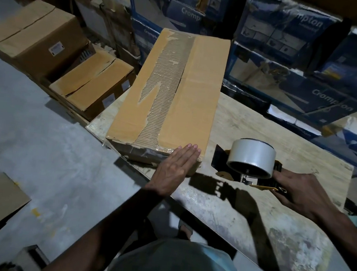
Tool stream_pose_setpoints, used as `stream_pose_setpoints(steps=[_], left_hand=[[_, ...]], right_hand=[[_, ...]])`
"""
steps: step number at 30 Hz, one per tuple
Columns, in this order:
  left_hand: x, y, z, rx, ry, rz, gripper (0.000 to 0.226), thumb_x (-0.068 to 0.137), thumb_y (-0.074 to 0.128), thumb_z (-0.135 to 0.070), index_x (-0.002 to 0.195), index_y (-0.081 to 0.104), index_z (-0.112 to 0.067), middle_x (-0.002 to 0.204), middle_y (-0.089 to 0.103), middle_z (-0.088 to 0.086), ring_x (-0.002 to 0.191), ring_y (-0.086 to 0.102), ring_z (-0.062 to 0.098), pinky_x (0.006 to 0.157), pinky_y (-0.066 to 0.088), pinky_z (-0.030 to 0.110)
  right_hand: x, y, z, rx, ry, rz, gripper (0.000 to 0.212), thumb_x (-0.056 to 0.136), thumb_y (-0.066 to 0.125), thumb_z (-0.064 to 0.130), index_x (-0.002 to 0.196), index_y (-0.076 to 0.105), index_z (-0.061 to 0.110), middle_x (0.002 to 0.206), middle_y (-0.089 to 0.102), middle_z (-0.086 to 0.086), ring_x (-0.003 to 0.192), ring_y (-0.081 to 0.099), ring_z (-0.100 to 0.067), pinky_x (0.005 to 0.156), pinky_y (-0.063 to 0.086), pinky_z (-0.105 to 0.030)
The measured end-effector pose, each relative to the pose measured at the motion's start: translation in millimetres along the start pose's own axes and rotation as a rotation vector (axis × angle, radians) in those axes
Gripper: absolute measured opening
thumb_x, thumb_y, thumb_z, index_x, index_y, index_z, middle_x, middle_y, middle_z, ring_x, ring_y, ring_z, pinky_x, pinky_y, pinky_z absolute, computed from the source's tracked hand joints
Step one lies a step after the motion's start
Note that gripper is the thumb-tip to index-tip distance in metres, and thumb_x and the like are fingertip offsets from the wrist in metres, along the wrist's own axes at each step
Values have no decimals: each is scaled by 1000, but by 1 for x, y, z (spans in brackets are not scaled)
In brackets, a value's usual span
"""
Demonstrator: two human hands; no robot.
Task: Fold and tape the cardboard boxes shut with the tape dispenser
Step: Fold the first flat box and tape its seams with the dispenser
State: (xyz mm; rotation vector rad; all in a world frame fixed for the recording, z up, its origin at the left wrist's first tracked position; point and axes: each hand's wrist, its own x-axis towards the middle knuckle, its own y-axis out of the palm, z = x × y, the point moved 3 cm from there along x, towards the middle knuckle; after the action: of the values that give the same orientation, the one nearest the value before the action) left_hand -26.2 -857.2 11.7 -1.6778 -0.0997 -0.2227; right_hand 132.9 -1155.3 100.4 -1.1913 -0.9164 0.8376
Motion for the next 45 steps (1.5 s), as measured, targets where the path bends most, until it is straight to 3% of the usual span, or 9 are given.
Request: stream_pose_setpoints(steps=[2,6,14,22,29,33,37,40,45], left_hand=[[-3,2,4,-6,6,76,95,85,35,11,161,-16,-14,167,-5,8,154,-15,20,121,-27,30],[1,3,5,-19,-10,-27,102,71,61,16,160,17,-6,164,22,13,154,16,21,129,-6,34],[0,-1,3,-131,-46,-90,87,82,76,4,159,34,-7,164,34,10,154,25,20,129,11,35],[0,-6,-3,-259,-157,-213,69,84,69,4,149,54,-11,155,51,4,148,43,18,126,28,38],[3,-4,-6,-198,-121,-339,44,95,64,-4,139,64,-6,145,61,9,138,55,23,115,44,45],[2,0,-5,-200,-138,-295,46,97,59,-9,143,61,-9,149,57,6,142,51,20,118,41,44],[2,-2,-5,-230,-166,-218,64,87,60,3,150,54,-13,155,51,3,147,44,17,124,30,38],[4,-5,-6,-216,-168,-171,67,87,55,0,152,51,-14,157,49,2,148,42,17,124,30,40],[0,-4,-9,-251,-212,-190,67,88,65,3,152,51,-14,157,49,2,150,39,17,126,25,39]], right_hand=[[-3,1,-2,-12,-34,1,38,86,64,29,123,54,28,87,75,-2,47,62,-24,42,38,-28],[-16,9,-10,13,2,3,42,78,64,25,118,53,30,83,75,-4,46,62,-24,40,37,-27],[-6,72,8,146,-21,38,38,102,36,53,121,52,25,82,72,-7,48,63,-23,47,31,-21],[3,125,17,256,-32,26,28,89,47,35,112,48,21,74,66,-9,51,63,-27,44,45,-28],[7,131,21,423,69,47,43,91,49,35,132,47,21,81,69,-6,60,62,-25,53,47,-30],[-1,123,39,533,218,60,42,92,58,26,132,45,32,63,47,20,53,42,-6,52,33,-26],[-22,124,46,429,136,305,51,93,54,31,138,39,51,87,68,14,65,55,-10,59,36,-29],[-54,144,60,660,350,407,48,97,57,36,137,39,55,85,72,1,67,66,-16,61,47,-34],[-59,167,78,1264,1050,-87,44,93,61,-10,122,56,23,87,74,7,73,70,-17,62,54,-21]])
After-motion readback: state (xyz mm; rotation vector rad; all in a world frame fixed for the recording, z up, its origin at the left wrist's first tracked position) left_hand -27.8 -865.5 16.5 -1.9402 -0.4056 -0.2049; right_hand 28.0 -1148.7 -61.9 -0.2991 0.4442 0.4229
